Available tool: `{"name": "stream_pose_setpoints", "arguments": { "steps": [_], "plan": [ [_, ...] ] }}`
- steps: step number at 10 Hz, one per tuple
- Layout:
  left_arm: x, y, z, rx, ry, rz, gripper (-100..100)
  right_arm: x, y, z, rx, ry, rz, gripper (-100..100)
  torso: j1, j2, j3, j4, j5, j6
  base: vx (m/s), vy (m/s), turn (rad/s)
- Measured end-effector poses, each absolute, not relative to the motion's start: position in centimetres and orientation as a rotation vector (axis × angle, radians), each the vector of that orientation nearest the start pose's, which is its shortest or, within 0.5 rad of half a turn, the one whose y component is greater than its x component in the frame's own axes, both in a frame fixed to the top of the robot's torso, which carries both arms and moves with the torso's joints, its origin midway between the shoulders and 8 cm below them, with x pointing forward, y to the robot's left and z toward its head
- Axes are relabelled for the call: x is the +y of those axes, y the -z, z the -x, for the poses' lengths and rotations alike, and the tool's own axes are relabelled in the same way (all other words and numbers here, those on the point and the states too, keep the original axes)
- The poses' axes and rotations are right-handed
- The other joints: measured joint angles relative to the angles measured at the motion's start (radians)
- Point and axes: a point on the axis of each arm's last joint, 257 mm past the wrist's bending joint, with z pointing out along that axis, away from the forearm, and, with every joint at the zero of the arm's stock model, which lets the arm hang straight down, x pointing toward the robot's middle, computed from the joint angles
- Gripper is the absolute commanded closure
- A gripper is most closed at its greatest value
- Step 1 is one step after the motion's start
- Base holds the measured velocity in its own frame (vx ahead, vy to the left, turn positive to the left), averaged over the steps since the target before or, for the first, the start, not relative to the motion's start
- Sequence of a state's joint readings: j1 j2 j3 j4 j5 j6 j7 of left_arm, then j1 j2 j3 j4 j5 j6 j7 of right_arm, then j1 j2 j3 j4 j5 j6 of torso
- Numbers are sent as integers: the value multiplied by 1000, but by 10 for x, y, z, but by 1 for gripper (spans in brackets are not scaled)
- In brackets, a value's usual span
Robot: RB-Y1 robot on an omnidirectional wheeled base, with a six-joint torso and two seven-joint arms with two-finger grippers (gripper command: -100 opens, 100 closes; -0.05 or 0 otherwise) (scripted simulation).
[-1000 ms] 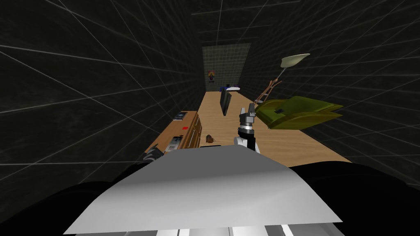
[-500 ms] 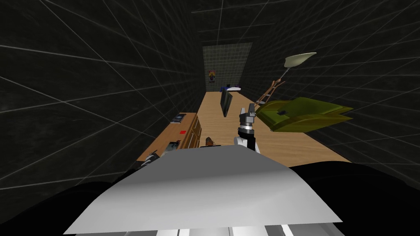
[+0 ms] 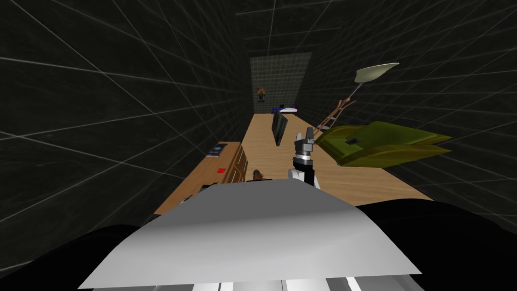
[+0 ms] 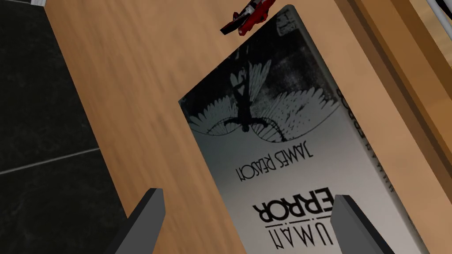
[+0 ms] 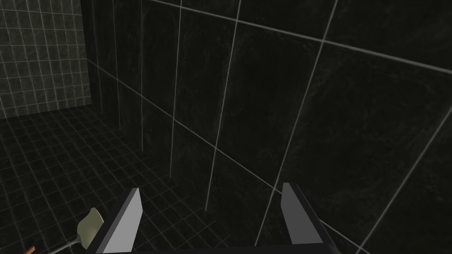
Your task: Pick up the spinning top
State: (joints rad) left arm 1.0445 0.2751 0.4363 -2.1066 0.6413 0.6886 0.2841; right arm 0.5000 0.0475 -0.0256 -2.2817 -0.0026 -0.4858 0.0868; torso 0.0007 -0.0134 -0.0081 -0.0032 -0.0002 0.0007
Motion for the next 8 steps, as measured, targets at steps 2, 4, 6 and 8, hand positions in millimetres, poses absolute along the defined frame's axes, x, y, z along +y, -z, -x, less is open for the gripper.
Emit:
{"name": "stream_pose_setpoints", "arguments": {
  "steps": [2, 4, 6, 8],
  "plan": [
    [498, 385, -68, 912, 397, 2478, -100, -294, -23, -343, 600, -1193, -668, 0, 0, 4, 2, 1, 0, 0, 173, -6, 7],
    [493, 395, -38, 850, 339, 2581, -100, -294, -23, -343, 600, -1193, -668, 0, 0, -2, -1, 0, 0, 0, 230, -1, 11],
    [485, 402, -21, 811, 302, 2642, -100, -294, -23, -343, 600, -1193, -668, 0, -1, -1, -1, 0, 0, 0, 199, -26, 1],
    [477, 408, 2, 753, 252, 2719, -100, -294, -23, -343, 600, -1193, -668, 0, 1, 1, 0, 0, 0, 0, 194, 21, -5]
  ]
}}
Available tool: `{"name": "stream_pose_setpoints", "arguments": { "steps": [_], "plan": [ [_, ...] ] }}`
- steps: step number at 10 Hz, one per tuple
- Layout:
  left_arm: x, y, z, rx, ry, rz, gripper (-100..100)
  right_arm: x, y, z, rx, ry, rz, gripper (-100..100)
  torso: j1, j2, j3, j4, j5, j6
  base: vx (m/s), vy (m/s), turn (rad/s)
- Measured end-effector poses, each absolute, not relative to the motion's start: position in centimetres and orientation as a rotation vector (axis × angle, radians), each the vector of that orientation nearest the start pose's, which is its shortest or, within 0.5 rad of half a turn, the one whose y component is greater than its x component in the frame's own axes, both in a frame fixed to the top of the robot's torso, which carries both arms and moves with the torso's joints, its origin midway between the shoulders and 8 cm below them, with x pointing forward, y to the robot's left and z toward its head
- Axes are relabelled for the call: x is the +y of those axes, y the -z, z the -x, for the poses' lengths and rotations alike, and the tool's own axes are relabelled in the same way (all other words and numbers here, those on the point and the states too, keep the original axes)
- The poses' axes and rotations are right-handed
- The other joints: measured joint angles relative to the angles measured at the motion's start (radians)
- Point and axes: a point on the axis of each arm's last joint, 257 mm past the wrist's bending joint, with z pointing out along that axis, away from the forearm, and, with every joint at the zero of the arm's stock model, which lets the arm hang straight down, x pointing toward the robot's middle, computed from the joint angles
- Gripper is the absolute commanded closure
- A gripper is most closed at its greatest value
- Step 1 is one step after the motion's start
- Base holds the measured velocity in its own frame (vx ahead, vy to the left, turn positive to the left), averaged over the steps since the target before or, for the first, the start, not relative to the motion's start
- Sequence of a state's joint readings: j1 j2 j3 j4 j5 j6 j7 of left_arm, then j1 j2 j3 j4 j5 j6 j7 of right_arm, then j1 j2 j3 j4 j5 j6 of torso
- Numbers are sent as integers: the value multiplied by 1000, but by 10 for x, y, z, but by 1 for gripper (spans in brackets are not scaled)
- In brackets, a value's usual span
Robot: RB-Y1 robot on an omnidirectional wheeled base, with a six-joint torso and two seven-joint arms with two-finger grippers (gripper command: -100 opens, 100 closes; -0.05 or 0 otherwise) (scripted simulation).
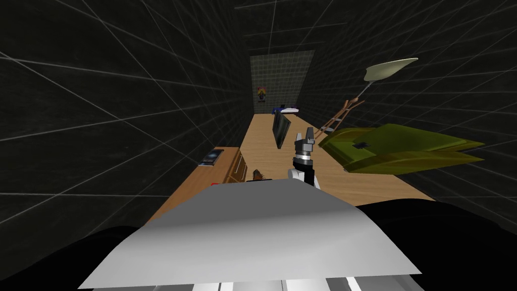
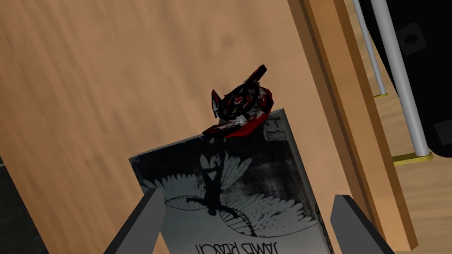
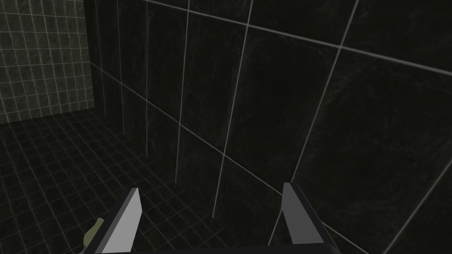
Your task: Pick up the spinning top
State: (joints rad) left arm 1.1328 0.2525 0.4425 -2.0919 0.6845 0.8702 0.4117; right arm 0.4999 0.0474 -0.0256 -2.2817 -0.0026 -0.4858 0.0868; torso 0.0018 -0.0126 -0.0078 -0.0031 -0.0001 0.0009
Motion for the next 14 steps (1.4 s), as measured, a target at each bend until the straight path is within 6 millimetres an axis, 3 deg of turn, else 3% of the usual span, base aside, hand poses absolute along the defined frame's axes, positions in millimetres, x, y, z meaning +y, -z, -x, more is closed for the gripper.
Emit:
{"name": "stream_pose_setpoints", "arguments": {
  "steps": [3, 4, 5, 14],
  "plan": [
    [463, 413, 29, 673, 190, 2808, -100, -294, -23, -343, 600, -1193, -668, 0, 0, 1, 1, 0, 0, 0, 139, 6, -1],
    [462, 414, 30, 668, 187, 2813, 0, -294, -23, -343, 599, -1193, -668, 0, 0, 6, 3, 1, 0, 0, 0, 0, 0],
    [463, 414, 30, 669, 187, 2812, -100, -294, -23, -343, 599, -1193, -668, 0, 0, 10, 6, 2, 0, 0, 15, -1, 52],
    [463, 436, 31, 739, 204, 2794, -100, -294, -23, -343, 599, -1193, -668, 0, 1, 11, 6, 3, 2, 0, 26, 5, 55]
  ]
}}
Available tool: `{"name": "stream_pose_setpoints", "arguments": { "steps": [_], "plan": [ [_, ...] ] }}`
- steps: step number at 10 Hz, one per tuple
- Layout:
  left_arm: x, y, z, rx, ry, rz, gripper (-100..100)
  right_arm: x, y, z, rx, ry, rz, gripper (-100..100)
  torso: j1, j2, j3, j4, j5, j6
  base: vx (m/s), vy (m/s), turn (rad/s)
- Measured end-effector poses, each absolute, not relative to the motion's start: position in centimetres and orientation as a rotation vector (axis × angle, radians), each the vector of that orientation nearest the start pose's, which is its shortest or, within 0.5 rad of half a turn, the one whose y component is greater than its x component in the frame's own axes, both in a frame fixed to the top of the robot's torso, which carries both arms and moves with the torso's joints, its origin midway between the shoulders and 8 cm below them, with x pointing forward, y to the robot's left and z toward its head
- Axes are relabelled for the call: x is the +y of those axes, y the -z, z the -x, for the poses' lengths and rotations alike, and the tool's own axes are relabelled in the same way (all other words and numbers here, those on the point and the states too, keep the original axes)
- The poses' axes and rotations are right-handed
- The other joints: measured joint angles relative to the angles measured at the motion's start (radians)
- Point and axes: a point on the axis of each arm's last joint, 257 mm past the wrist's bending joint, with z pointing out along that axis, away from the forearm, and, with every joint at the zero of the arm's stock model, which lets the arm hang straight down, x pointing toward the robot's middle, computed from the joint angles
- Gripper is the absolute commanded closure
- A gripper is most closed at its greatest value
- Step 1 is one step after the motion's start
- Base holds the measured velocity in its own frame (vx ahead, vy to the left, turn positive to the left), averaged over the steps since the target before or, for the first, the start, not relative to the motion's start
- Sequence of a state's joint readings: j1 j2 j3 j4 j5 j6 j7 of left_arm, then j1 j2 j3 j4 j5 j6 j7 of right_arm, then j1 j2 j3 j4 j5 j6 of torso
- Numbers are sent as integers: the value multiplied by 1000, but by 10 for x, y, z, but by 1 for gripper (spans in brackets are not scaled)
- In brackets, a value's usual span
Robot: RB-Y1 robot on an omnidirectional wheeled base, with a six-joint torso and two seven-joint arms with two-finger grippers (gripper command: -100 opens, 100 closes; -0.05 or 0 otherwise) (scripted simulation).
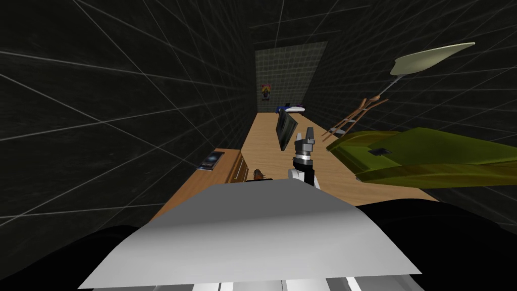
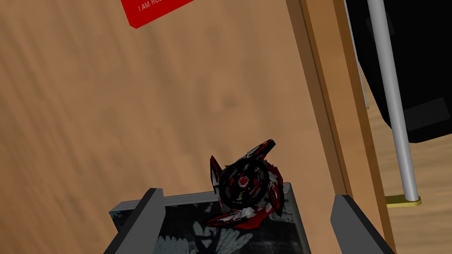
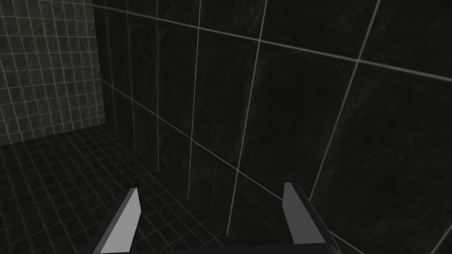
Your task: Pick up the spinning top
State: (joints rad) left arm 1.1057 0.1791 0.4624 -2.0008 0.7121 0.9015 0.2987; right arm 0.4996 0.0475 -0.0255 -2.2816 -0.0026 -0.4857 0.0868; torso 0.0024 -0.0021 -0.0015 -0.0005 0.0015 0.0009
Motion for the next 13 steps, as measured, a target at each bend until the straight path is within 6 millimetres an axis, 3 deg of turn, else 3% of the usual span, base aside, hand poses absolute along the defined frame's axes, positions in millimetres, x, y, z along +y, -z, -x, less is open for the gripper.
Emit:
{"name": "stream_pose_setpoints", "arguments": {
  "steps": [1, 5, 6, 7, 13],
  "plan": [
    [463, 436, 31, 743, 203, 2793, 100, -294, -23, -343, 599, -1193, -668, 0, 1, 1, 1, 0, 1, 0, 0, 0, 0],
    [462, 436, 31, 745, 204, 2793, 100, -294, -23, -343, 599, -1193, -668, 0, 4, 3, 2, 1, 1, 0, 0, 0, 0],
    [462, 436, 31, 745, 204, 2793, 0, -294, -23, -343, 599, -1193, -668, 0, 4, 3, 2, 1, 1, 0, 0, 0, 0],
    [462, 436, 31, 745, 204, 2793, 100, -294, -23, -343, 599, -1193, -668, 0, 4, 3, 2, 1, 1, 0, -14, 4, -119],
    [463, 420, 30, 692, 192, 2806, 100, -294, -23, -343, 599, -1193, -668, 0, 3, 5, 3, 1, 1, 0, -31, -5, -59]
  ]
}}
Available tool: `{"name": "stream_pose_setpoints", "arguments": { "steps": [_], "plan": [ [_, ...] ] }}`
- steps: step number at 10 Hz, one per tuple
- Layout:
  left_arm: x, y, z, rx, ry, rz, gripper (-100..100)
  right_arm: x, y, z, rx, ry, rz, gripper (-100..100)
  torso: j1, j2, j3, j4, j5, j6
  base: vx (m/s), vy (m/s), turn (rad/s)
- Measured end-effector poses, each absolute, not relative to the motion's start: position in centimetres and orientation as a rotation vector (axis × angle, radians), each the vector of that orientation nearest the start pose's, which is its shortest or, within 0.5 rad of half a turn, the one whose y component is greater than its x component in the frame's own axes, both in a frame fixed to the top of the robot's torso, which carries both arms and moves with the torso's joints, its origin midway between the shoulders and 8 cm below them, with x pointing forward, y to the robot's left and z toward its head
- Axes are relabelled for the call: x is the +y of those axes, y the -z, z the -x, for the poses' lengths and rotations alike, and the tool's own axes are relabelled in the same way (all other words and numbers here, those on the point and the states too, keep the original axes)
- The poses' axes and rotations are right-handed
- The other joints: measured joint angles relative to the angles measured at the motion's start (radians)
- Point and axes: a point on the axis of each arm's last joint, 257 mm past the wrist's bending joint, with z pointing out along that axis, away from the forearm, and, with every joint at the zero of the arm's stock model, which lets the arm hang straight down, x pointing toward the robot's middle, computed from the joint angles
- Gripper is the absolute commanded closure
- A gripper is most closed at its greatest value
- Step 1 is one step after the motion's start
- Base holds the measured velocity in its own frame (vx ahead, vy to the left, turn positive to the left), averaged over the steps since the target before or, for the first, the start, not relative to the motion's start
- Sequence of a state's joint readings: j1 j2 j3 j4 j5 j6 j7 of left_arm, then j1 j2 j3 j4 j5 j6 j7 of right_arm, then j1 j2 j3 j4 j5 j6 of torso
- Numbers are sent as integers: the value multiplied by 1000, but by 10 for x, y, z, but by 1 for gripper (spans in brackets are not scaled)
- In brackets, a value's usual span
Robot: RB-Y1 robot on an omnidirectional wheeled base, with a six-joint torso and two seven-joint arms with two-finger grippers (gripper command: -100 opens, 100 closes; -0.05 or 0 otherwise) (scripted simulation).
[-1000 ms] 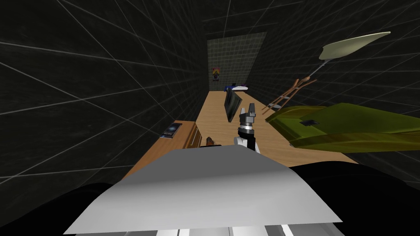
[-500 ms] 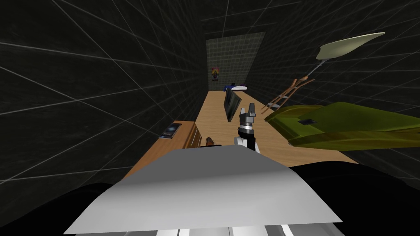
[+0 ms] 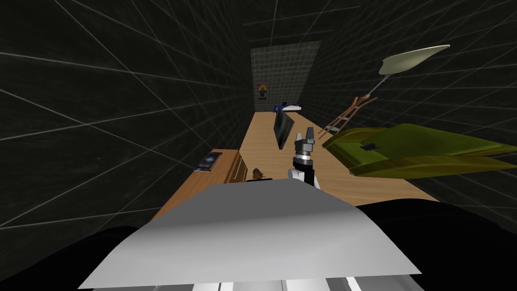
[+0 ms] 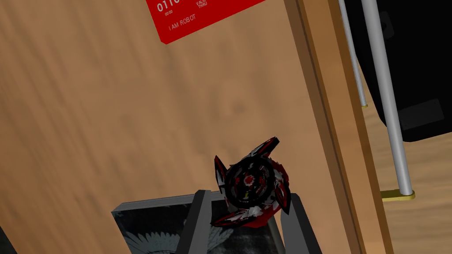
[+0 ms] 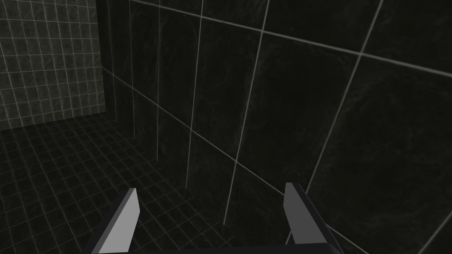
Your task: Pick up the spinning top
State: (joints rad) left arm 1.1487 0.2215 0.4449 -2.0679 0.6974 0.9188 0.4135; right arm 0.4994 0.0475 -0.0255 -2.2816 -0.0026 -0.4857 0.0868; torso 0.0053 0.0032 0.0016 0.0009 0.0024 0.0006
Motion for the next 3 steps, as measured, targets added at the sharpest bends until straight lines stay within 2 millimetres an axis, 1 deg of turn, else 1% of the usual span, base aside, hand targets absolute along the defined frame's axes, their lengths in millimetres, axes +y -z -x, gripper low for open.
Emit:
{"name": "stream_pose_setpoints", "arguments": {
  "steps": [1, 2, 3],
  "plan": [
    [463, 418, 30, 684, 190, 2808, 100, -294, -23, -343, 599, -1193, -668, 0, 0, 0, 0, 0, 0, 0, -31, -9, -61],
    [463, 416, 30, 676, 188, 2810, 100, -294, -23, -343, 599, -1193, -668, 0, 0, 0, 0, 0, 0, 0, -14, -3, -11],
    [463, 415, 30, 673, 189, 2811, 0, -294, -23, -343, 599, -1193, -668, 0, 1, -1, 0, 0, 0, 0, 0, 0, 0]
  ]
}}
